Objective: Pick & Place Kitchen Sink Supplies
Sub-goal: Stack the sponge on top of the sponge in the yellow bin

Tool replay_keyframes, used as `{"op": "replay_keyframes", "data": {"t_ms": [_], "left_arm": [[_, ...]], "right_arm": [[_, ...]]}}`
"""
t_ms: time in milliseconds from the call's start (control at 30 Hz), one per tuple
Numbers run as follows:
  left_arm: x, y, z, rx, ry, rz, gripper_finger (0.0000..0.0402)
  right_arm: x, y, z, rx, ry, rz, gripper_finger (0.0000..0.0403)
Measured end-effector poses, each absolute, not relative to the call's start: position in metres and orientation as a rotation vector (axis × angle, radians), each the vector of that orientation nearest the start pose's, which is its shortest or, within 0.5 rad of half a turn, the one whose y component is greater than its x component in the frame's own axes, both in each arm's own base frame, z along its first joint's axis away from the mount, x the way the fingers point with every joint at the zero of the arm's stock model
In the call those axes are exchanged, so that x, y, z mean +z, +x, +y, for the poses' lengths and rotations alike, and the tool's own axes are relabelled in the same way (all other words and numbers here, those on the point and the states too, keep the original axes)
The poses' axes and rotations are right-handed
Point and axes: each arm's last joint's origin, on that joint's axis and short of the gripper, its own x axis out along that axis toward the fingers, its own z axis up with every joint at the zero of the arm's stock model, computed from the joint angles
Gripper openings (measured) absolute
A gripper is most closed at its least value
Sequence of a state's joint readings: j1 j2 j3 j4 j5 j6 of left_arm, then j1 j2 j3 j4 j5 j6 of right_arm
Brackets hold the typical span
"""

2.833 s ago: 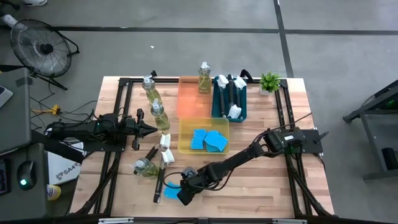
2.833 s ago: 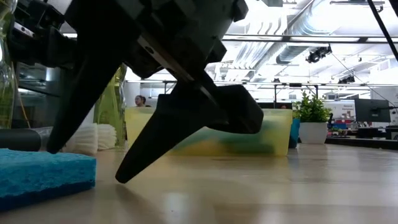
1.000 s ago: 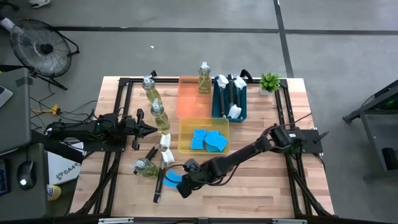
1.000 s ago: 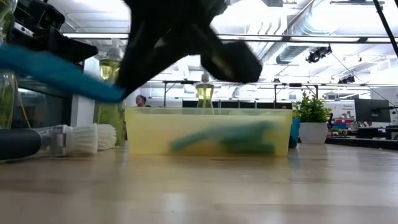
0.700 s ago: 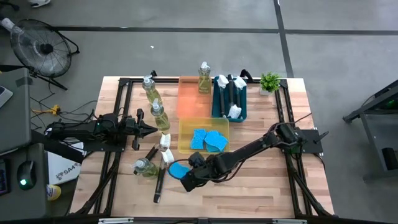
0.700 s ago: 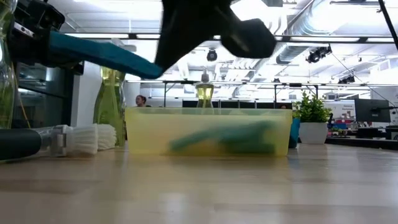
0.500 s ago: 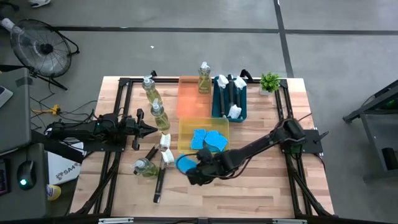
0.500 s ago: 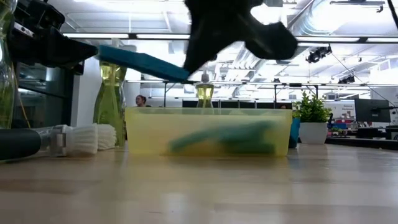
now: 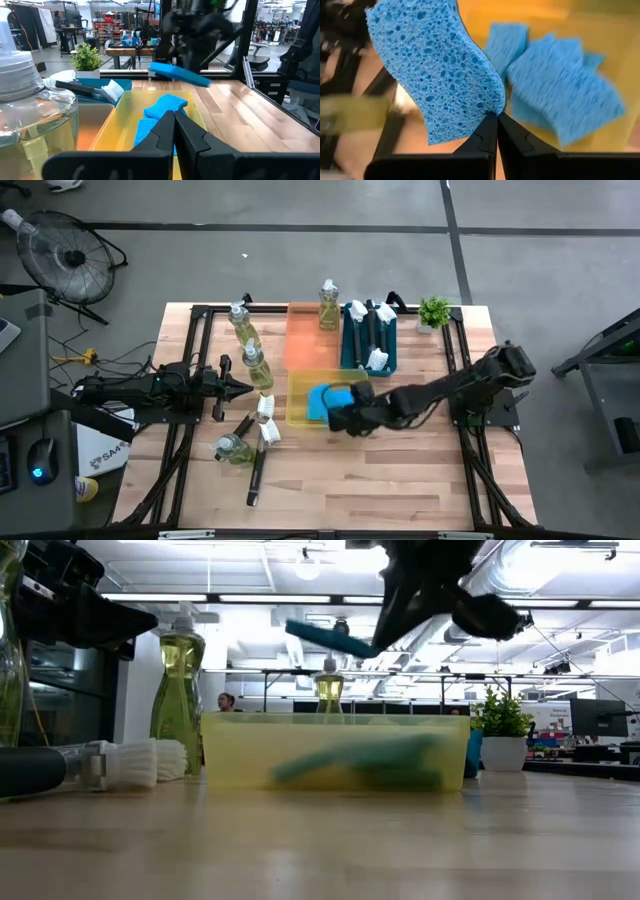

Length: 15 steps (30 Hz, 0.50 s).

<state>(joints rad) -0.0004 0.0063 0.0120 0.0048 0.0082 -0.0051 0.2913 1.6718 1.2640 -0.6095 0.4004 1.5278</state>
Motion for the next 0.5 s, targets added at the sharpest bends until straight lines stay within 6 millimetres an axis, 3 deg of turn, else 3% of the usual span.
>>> {"op": "replay_keyframes", "data": {"t_ms": [233, 500], "left_arm": [[0.168, 0.097, 0.0, -0.009, -0.005, -0.01, 0.0001], [0.168, 0.097, 0.0, -0.009, -0.005, -0.01, 0.0001]], "right_arm": [[0.23, 0.346, 0.054, -0.794, 1.067, 0.732, 0.0], [0.208, 0.364, 0.04, -0.727, 1.079, 0.819, 0.0]]}}
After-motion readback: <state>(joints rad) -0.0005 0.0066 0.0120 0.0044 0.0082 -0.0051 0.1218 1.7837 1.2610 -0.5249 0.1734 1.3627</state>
